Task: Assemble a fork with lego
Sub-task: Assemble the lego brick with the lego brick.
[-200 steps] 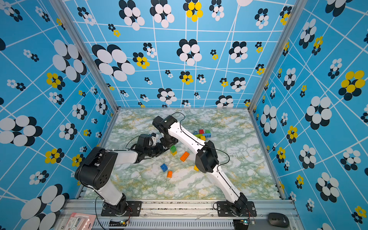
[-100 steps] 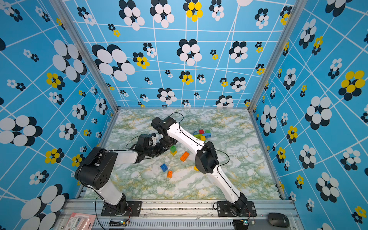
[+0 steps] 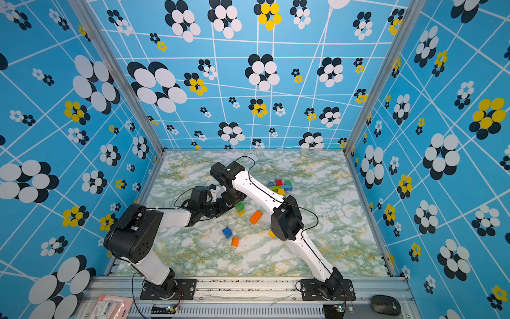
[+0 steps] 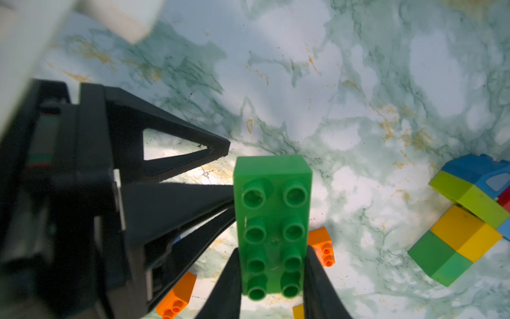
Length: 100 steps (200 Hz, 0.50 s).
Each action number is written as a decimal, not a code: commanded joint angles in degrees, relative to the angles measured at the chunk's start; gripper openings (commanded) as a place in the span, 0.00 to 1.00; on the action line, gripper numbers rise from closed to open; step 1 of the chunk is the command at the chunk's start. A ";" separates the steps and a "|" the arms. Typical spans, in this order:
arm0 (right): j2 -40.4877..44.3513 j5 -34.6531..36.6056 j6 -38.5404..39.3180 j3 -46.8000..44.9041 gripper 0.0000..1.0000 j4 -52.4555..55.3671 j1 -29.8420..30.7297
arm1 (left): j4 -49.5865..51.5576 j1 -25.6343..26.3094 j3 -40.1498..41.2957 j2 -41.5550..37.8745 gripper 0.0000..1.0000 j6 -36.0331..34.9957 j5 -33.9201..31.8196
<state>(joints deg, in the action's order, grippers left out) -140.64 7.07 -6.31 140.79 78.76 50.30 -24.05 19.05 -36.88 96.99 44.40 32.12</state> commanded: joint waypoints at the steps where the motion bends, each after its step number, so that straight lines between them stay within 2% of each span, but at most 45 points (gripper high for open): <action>1: -10.73 -3.60 6.76 -7.12 0.00 0.93 1.42 | -0.47 0.86 -0.73 0.57 0.54 -0.46 0.75; 23: -10.34 -5.58 5.38 -6.80 0.00 1.05 1.46 | -0.38 0.86 -0.95 0.62 0.54 -0.46 0.66; 48: -11.85 -8.19 -3.01 -4.24 0.00 4.62 0.76 | -0.26 1.07 -1.08 0.64 0.54 -0.54 0.51; 75: -11.66 -9.15 -11.87 -6.43 0.00 3.92 0.67 | -0.46 1.32 -1.18 0.89 0.54 -0.41 0.58; 100: -11.94 -8.77 -15.31 -7.60 0.00 2.71 0.51 | -0.64 1.52 -1.18 0.85 0.54 -0.28 0.57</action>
<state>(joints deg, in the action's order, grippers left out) -140.66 6.55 -14.63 140.62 78.39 50.11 -24.05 19.27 -36.93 96.99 44.40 31.59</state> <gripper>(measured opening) 0.322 0.538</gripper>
